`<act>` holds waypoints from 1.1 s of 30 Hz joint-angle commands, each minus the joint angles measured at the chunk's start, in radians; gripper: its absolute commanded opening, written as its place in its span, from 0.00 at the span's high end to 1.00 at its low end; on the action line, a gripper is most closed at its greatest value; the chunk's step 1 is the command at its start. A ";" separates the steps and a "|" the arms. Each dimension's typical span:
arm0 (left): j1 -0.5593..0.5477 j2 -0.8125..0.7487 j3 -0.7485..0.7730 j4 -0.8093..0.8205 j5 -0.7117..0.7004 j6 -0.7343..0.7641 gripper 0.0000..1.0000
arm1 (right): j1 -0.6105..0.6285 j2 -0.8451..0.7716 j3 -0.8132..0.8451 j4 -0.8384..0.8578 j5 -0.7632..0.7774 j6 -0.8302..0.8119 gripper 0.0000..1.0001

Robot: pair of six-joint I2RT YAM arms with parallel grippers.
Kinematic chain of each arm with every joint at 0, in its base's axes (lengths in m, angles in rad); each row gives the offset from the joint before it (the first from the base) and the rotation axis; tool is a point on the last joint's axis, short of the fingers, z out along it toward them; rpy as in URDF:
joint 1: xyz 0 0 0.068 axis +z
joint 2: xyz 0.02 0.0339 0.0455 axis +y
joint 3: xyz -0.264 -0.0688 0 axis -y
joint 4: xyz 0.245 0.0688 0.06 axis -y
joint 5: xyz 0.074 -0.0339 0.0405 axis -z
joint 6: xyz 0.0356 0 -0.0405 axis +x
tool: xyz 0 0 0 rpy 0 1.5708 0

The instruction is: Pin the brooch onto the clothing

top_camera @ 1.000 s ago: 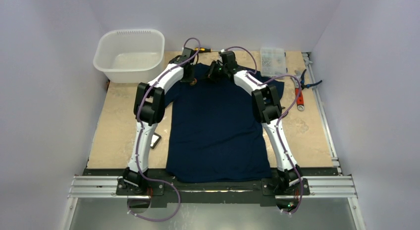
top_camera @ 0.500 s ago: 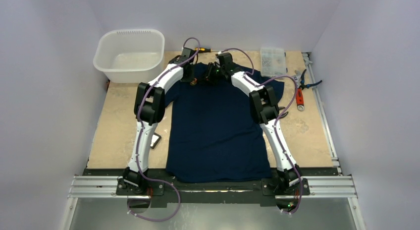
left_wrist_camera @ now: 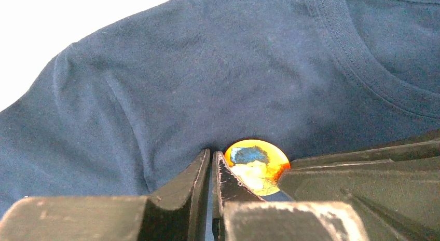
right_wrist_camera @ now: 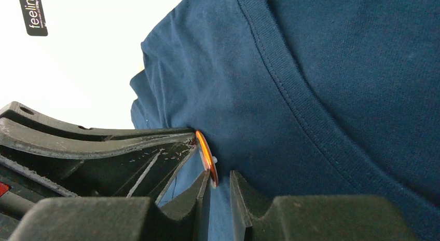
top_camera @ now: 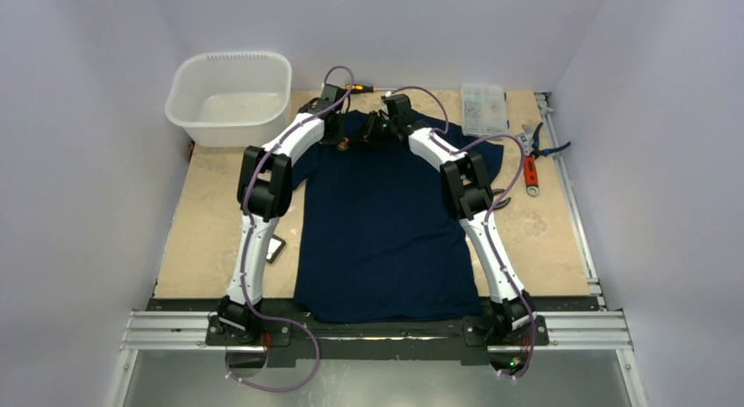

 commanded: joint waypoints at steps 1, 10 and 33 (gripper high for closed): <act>0.016 0.031 -0.021 0.004 0.005 0.005 0.96 | 0.011 0.027 0.035 0.031 -0.011 0.007 0.78; 0.016 -0.050 -0.034 0.003 -0.010 0.001 0.95 | 0.010 0.031 0.014 0.008 0.000 -0.021 0.94; -0.052 -0.170 -0.141 0.093 0.041 -0.064 0.92 | 0.000 -0.023 -0.011 -0.045 0.054 -0.084 0.87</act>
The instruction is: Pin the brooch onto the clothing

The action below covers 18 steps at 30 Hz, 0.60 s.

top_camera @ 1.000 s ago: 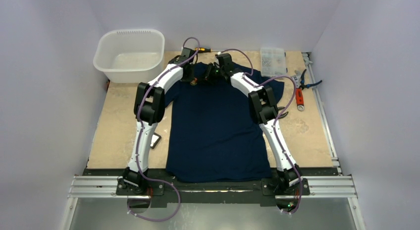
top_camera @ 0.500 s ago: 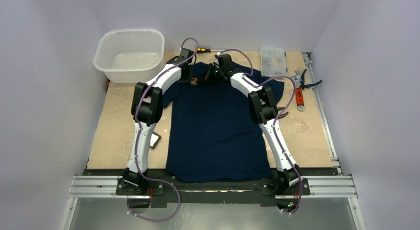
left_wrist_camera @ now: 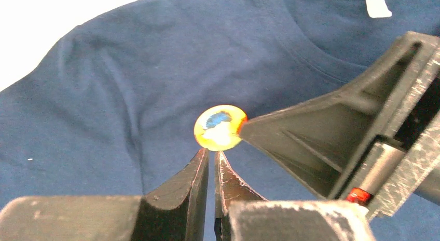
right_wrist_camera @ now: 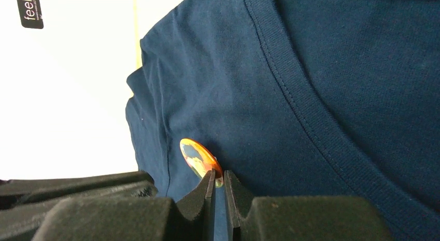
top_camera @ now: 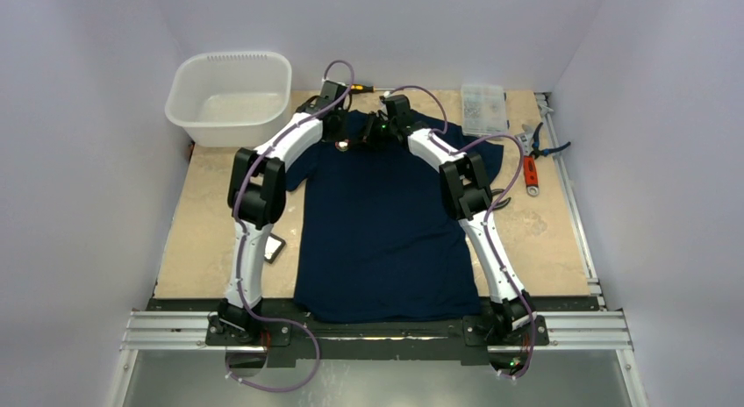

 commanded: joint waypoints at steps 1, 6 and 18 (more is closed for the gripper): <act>-0.031 -0.004 -0.009 0.052 0.024 -0.030 0.92 | 0.000 -0.037 -0.015 -0.063 0.053 -0.050 0.86; -0.038 0.016 -0.021 0.065 0.024 -0.036 0.92 | -0.007 -0.062 -0.021 -0.074 0.068 -0.065 0.78; -0.040 0.011 -0.043 0.090 0.029 -0.039 0.92 | -0.014 -0.094 -0.019 -0.089 0.076 -0.070 0.74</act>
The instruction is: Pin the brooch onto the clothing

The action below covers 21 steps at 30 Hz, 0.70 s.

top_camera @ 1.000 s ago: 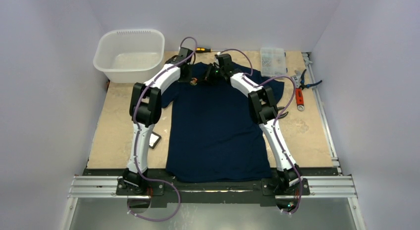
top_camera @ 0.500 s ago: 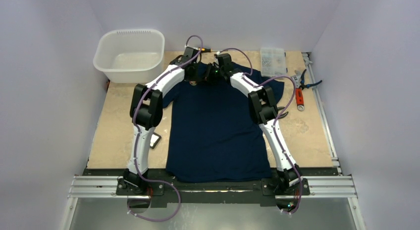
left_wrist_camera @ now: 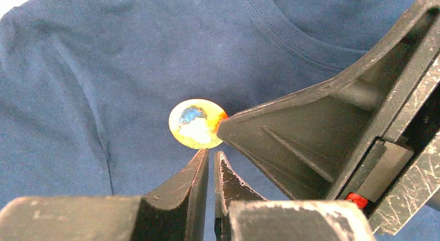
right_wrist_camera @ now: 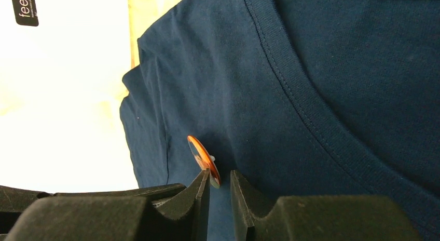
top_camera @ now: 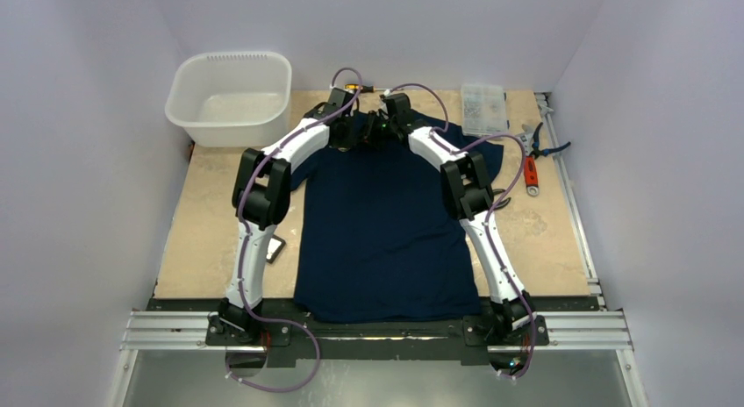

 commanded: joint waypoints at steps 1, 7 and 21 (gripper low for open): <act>0.002 -0.004 0.000 0.042 0.010 -0.013 0.92 | -0.012 -0.073 -0.012 -0.049 0.047 -0.035 0.74; 0.002 -0.002 0.001 0.045 0.010 -0.013 0.92 | -0.015 -0.095 -0.013 -0.051 0.045 -0.035 0.69; 0.002 0.053 0.022 0.076 0.020 -0.024 0.92 | -0.060 -0.201 -0.067 -0.030 0.033 -0.022 0.61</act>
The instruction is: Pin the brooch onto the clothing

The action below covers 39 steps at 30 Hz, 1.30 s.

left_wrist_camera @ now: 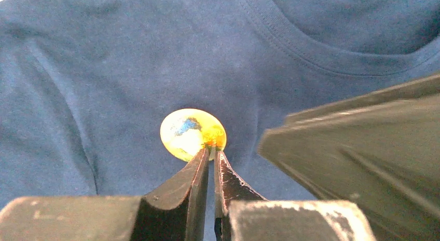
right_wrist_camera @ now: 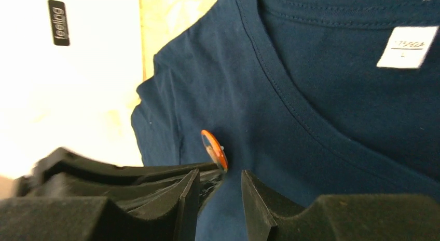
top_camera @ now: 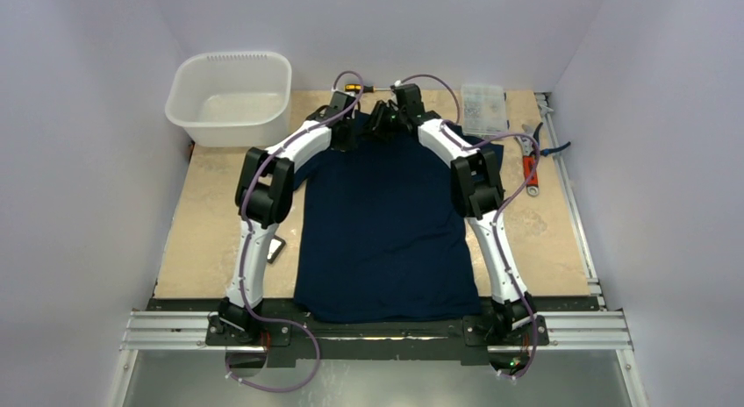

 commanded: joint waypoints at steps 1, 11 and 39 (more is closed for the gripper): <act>0.002 0.034 0.026 0.039 0.004 -0.019 0.92 | -0.034 -0.146 -0.063 0.031 0.010 -0.012 0.61; 0.002 0.079 0.032 0.066 -0.016 0.013 0.92 | -0.085 -0.410 -0.412 0.114 0.023 -0.046 0.61; -0.001 -0.257 -0.123 0.070 0.012 0.019 0.86 | -0.118 -0.837 -0.641 -0.092 0.252 -0.248 0.57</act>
